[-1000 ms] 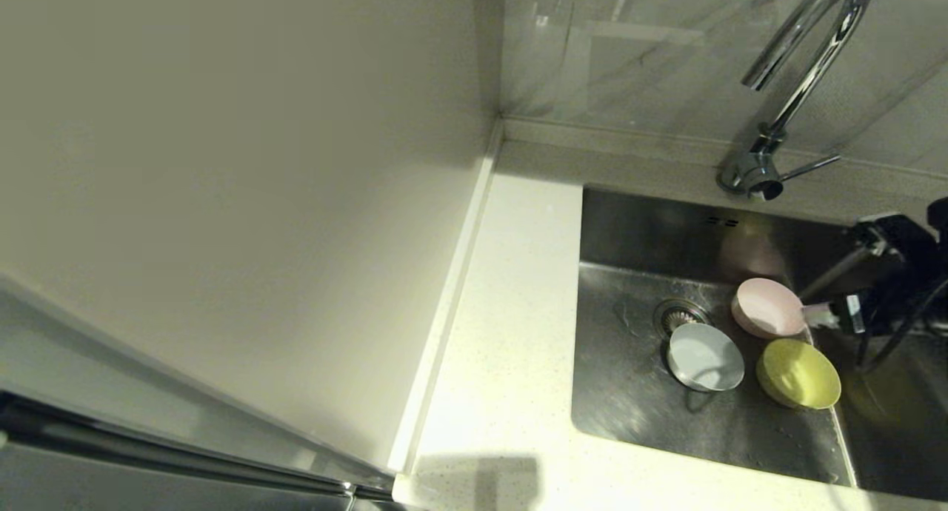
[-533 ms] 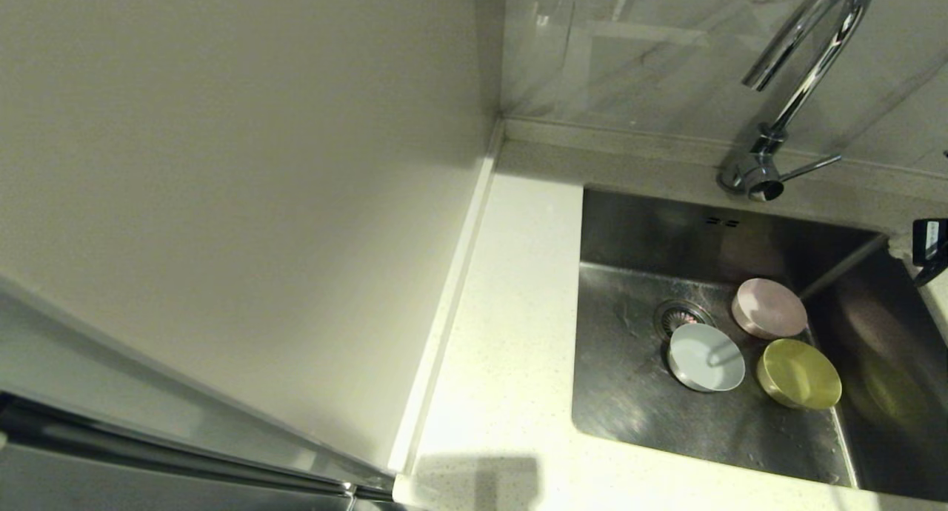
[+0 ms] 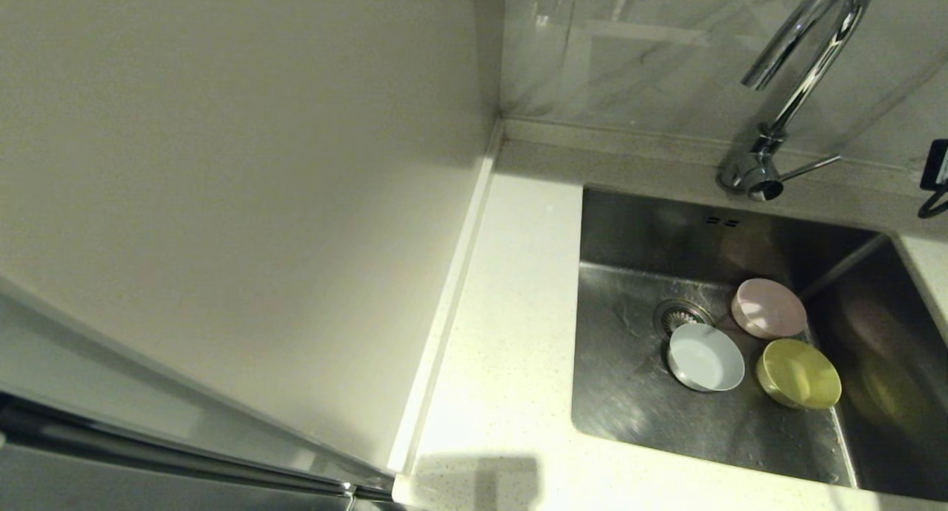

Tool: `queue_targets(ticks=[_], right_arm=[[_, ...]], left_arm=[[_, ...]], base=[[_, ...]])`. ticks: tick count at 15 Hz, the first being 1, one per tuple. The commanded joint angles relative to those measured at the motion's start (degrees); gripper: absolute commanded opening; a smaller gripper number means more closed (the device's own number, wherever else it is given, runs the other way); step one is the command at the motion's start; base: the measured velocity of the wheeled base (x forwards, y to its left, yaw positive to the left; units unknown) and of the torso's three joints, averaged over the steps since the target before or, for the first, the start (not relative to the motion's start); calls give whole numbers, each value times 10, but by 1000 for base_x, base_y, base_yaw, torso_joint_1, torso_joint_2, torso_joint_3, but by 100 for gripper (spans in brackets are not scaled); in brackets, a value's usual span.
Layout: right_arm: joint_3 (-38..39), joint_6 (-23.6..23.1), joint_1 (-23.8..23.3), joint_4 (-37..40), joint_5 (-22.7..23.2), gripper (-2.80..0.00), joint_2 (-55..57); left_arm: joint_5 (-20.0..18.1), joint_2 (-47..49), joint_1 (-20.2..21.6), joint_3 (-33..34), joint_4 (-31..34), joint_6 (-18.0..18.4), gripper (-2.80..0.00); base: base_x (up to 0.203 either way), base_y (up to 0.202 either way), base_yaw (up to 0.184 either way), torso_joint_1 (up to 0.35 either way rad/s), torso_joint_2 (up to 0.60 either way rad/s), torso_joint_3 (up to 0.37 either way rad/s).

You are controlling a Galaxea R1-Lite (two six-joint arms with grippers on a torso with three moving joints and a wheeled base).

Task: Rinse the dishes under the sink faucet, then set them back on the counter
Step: Turn on the faucet

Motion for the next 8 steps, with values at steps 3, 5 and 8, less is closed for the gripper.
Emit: queue_targets(ticks=[3,5,8], right_arm=[[-19,24,45,-58,21,-280,14],[-21,30,59,-59,22,-280,16],[-47,40,66,-59,22,-280,29]], left_arm=[[0,0,0,2,0,0,-280],[0,0,0,2,0,0,-280],[0,0,0,2,0,0,-280]], base=[[0,0,0,0,0,0],[0,0,0,0,0,0],[0,0,0,0,0,0]])
